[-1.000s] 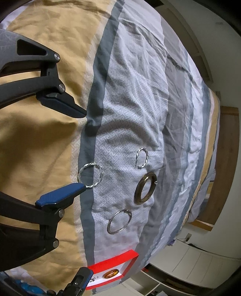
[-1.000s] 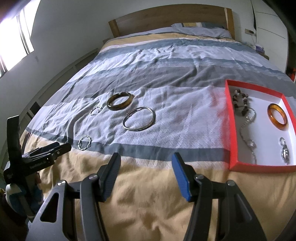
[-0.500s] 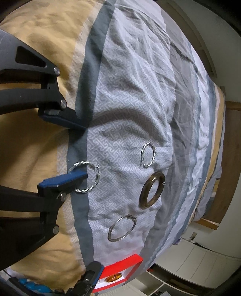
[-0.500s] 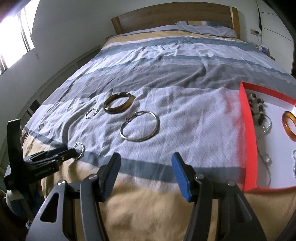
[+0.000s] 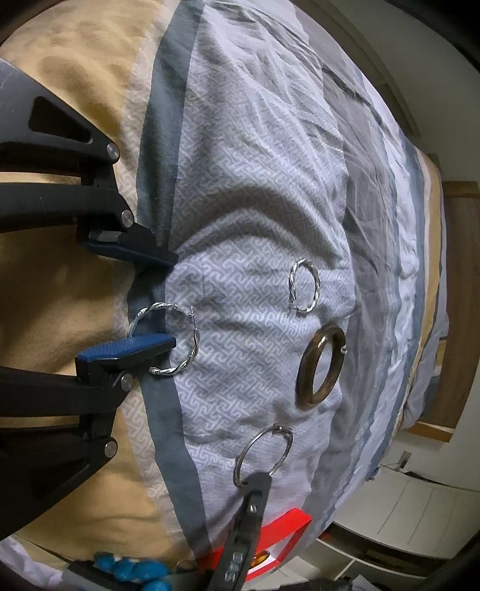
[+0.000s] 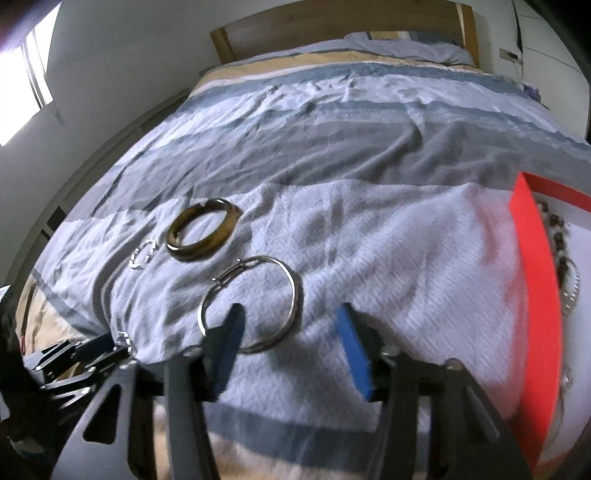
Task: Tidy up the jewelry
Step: 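Grasp the twisted silver hoop with the left tool while the right tool grasps the large silver bangle, then carry hoop and silver bangle into the red box and open both tools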
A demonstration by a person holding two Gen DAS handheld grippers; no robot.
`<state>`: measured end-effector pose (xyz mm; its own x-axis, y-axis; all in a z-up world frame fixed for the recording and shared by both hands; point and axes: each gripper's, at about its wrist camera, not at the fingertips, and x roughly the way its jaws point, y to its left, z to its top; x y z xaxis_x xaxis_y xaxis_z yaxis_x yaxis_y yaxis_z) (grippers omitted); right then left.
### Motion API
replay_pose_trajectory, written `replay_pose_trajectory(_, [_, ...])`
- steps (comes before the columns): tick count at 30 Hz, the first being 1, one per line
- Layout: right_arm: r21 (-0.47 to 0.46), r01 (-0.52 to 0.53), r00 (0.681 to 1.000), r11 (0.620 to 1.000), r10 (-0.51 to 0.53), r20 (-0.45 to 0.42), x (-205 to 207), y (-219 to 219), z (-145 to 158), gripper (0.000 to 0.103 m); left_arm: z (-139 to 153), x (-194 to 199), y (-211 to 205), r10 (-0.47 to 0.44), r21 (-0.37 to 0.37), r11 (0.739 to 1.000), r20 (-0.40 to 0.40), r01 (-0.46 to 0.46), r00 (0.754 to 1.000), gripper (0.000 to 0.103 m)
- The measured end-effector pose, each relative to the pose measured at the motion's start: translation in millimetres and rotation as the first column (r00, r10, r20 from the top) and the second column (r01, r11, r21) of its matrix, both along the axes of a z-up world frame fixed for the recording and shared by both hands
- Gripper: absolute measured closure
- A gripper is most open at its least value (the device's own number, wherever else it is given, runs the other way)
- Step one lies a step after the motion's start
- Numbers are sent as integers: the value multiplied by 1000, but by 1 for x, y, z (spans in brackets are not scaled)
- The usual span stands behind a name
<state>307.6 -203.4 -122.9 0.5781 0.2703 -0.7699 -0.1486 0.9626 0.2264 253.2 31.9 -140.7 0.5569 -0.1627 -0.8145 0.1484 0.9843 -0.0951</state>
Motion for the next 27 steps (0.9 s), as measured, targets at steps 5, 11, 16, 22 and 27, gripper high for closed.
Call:
replay_pose_trajectory(5, [-39, -24, 1000, 999, 24, -11, 12, 6, -11, 78, -3, 0, 0, 2, -6, 1000, 18, -1, 1000, 66])
replay_pose_trajectory(11, [-94, -52, 999, 994, 53, 4, 18, 14, -11, 96, 0, 2, -3, 1, 6, 1000, 35, -1, 999, 85])
replay_pose_trajectory(16, [-63, -53, 998, 997, 56, 42, 6, 9, 0, 99, 9, -4, -12, -12, 53, 999, 61, 9, 998, 98])
replay_pose_trajectory(22, [-55, -53, 995, 997, 57, 87, -17, -1, 22, 99, 23, -11, -16, -7, 57, 998, 68, 3, 998, 98])
replay_pose_trajectory(27, [-67, -43, 990, 997, 52, 133, -38, -10, 49, 99, 41, -22, -27, -20, 61, 998, 86, 15, 996, 98])
